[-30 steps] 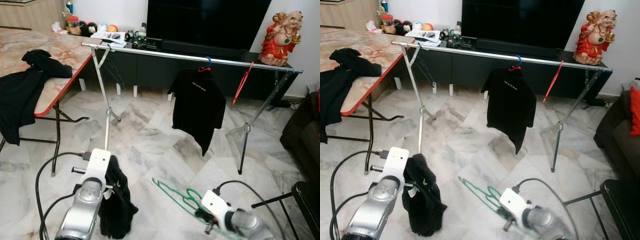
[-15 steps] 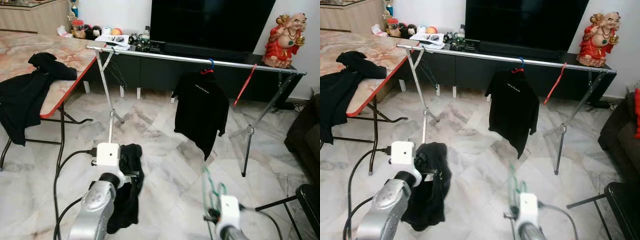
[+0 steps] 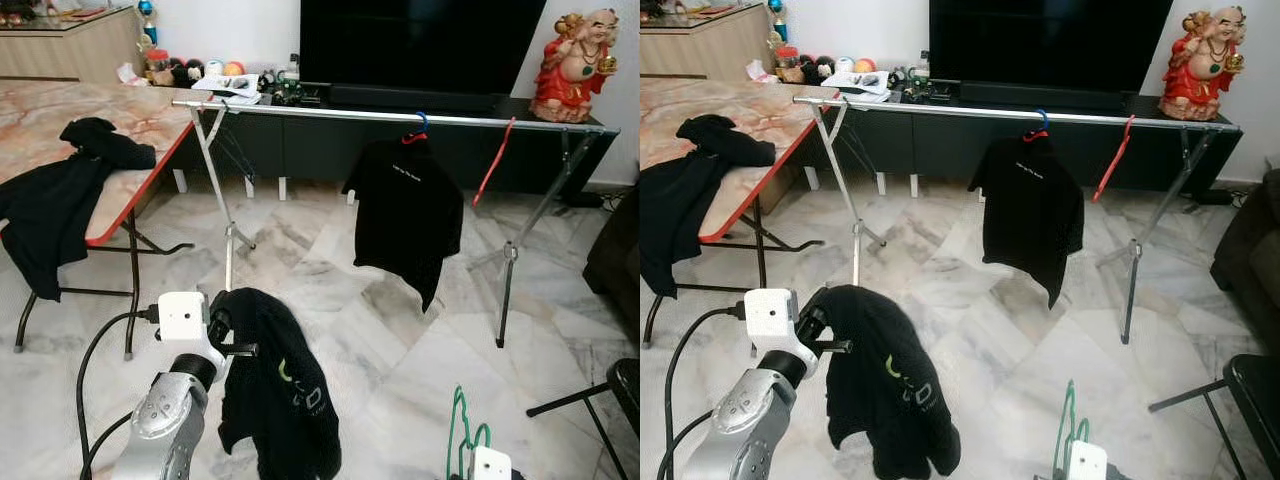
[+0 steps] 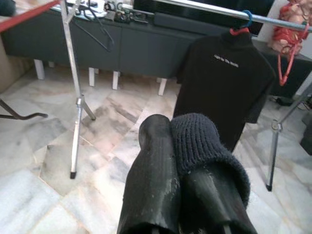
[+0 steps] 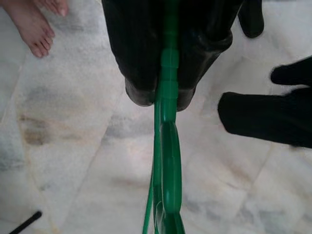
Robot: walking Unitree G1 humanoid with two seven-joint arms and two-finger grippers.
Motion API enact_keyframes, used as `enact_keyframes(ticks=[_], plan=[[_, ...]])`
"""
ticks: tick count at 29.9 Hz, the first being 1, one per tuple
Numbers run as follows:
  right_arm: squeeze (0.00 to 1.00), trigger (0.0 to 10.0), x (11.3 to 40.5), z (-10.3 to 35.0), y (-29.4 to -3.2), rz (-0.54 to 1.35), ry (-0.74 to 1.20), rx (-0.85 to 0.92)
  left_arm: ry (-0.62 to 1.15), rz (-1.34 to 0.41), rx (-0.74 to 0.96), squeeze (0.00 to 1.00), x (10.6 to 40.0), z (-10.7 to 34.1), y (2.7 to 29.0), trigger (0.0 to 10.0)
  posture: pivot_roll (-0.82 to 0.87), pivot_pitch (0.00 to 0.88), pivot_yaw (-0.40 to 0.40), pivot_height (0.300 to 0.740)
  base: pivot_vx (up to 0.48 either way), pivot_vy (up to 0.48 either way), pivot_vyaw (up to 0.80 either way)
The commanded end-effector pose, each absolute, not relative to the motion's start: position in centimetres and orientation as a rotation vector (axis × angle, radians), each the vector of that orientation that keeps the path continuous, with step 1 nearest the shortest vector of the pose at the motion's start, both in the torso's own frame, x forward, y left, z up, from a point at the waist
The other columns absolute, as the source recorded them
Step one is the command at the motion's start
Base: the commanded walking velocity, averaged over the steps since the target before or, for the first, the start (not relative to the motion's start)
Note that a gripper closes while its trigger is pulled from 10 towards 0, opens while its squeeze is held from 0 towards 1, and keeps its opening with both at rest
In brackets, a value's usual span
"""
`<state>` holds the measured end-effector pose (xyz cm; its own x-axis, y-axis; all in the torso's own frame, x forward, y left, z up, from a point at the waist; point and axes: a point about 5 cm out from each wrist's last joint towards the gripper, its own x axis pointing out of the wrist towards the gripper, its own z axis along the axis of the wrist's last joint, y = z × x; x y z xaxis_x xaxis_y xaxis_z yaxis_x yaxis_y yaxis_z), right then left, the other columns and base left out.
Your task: Hang hanger
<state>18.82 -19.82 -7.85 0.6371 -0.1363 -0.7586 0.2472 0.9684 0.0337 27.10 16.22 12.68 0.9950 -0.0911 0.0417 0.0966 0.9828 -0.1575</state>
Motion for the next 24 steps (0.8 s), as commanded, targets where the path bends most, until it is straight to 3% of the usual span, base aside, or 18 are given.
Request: enact_keyframes(ticks=[1,5,10,24], plan=[[0.00,10.0,18.4,-8.2,-19.1,-0.173,0.878,0.111,-0.054,-0.094,-0.157,0.00,27.0,13.2,16.5,10.0,0.17,0.025,-0.005,0.740,0.000,0.000,0.00],[0.00,10.0,18.5,-8.3,-18.1,-0.116,0.884,0.071,-0.053,-0.067,-0.150,0.00,27.0,13.2,17.0,10.0,0.17,0.005,-0.011,0.740,0.000,0.175,0.00],[0.00,10.0,19.0,-8.0,-17.6,-0.073,0.873,0.043,-0.056,-0.057,-0.146,0.00,27.0,13.2,17.2,10.0,0.20,0.000,-0.025,0.740,0.000,0.364,0.76],[0.00,10.0,19.9,-7.8,-16.3,-0.050,0.868,0.085,-0.057,-0.046,-0.126,0.00,26.9,13.4,18.0,10.0,0.23,0.000,-0.020,0.740,0.000,0.365,0.00]])
